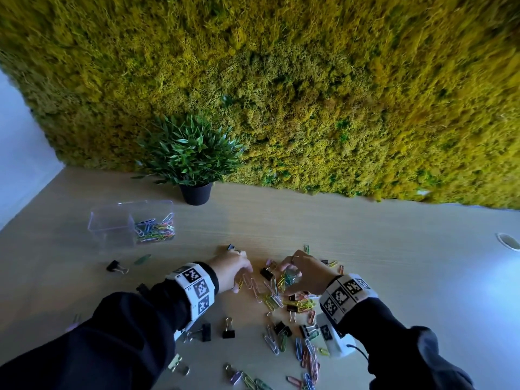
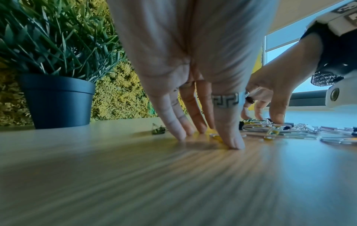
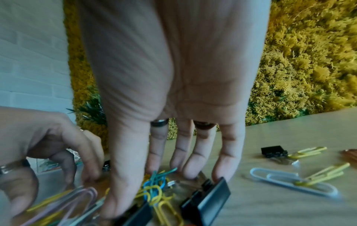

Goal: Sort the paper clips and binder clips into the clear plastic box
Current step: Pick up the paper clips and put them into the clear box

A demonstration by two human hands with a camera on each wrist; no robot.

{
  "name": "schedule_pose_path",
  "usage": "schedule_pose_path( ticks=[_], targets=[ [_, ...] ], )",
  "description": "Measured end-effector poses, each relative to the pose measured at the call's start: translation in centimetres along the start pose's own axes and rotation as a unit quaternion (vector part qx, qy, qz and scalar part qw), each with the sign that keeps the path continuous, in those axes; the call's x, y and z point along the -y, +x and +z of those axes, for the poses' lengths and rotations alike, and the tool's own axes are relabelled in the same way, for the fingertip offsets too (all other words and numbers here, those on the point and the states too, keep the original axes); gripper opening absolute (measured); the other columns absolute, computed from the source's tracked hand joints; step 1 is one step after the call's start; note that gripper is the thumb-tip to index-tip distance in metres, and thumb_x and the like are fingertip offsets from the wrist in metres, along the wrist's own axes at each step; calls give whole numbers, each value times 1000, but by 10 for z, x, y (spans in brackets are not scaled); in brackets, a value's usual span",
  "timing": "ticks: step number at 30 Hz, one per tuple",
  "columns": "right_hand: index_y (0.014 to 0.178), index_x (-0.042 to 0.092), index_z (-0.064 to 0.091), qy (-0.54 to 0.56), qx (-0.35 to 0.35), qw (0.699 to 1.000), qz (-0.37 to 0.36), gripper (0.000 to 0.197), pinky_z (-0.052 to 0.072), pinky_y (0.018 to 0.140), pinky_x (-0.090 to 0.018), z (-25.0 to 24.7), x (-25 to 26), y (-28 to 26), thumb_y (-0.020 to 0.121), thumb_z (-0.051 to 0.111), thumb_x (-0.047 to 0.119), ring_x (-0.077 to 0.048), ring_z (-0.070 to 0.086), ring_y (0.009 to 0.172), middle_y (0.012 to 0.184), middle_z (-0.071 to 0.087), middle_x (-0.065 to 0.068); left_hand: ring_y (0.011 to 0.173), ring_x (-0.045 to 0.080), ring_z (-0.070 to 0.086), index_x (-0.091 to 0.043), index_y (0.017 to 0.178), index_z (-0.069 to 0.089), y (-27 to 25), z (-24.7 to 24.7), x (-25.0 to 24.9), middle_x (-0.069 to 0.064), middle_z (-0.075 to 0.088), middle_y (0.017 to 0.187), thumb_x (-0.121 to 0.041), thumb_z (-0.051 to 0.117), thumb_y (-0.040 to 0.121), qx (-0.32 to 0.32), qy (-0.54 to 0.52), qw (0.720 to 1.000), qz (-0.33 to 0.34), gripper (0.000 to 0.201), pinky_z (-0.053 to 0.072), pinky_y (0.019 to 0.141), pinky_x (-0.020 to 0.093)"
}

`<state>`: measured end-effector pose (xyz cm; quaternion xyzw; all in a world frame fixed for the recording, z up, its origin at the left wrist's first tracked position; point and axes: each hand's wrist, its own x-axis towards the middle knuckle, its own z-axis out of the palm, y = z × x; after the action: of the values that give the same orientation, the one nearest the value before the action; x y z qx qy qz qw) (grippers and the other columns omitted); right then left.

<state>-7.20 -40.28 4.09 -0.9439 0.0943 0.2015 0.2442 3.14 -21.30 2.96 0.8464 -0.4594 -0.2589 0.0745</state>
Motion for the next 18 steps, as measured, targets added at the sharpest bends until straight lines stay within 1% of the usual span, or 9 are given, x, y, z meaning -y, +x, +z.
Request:
schedule_pose_path(
  ticks=[2, 4, 6, 8, 10, 12, 14, 16, 18],
  targets=[
    [117, 16, 57, -7, -5, 1000, -5, 48, 43, 88, -25, -1, 1, 4, 73, 75, 21, -14, 50, 97, 110, 48, 2, 116, 21, 47, -16, 124, 57, 0, -2, 1, 2, 52, 126, -12, 69, 78, -3, 0, 1000, 12, 47, 38, 98, 30],
    [112, 15, 60, -24, -17, 1000, 0, 41, 39, 81, -21, -1, 3, 10, 74, 74, 21, -11, 46, 90, 101, 46, 5, 106, 20, 54, -14, 115, 63, 1, -1, 0, 5, 58, 118, -10, 67, 81, -8, -8, 1000, 21, 35, 41, 87, 24],
    [106, 14, 64, -54, -31, 998, 5, 32, 38, 79, -21, 1, 5, 16, 76, 72, 21, -12, 49, 89, 96, 50, 3, 98, 20, 62, -10, 105, 67, 4, 2, 1, 8, 66, 109, -4, 62, 83, -10, -22, 999, 25, 24, 40, 73, 15],
    [105, 14, 65, -78, -30, 996, 7, 26, 44, 83, -23, 4, 8, 19, 80, 68, 19, -17, 58, 95, 101, 62, -3, 94, 19, 64, -7, 100, 67, 5, 1, -1, 10, 69, 106, -1, 56, 86, 2, -11, 1000, 20, 19, 38, 62, 10],
    [108, 14, 64, -89, -23, 996, 13, 26, 51, 87, -31, 6, 9, 20, 82, 63, 17, -21, 62, 101, 111, 66, -7, 99, 21, 62, -5, 106, 64, 6, -2, -6, 12, 66, 113, -4, 51, 90, 35, 32, 999, 25, 20, 42, 67, 15],
    [114, 14, 62, -96, -21, 995, 25, 30, 52, 89, -35, 7, 10, 20, 84, 61, 17, -22, 62, 103, 116, 65, -8, 102, 23, 57, -1, 116, 57, 4, -5, -12, 15, 59, 122, -8, 46, 94, 83, 110, 990, 43, 26, 42, 70, 22],
    [118, 15, 61, -93, -23, 995, 35, 32, 51, 91, -33, 8, 10, 19, 85, 61, 19, -20, 61, 107, 120, 64, -7, 102, 25, 56, 2, 118, 52, 2, -4, -16, 18, 57, 122, -8, 42, 95, 108, 184, 976, 45, 26, 45, 73, 25],
    [118, 16, 61, -73, -33, 996, 47, 33, 50, 90, -30, 9, 10, 17, 85, 62, 21, -17, 61, 104, 120, 64, -5, 102, 32, 56, 5, 115, 48, -2, -2, -19, 23, 56, 117, -2, 38, 94, 107, 239, 964, 46, 24, 47, 83, 36],
    [113, 13, 64, -40, -46, 997, 53, 29, 46, 79, -22, 7, 11, 16, 85, 63, 21, -12, 58, 90, 112, 66, -4, 97, 33, 57, 7, 120, 41, -5, 0, -21, 26, 54, 115, 3, 36, 92, 98, 272, 956, 59, 29, 44, 74, 36]
  ],
)
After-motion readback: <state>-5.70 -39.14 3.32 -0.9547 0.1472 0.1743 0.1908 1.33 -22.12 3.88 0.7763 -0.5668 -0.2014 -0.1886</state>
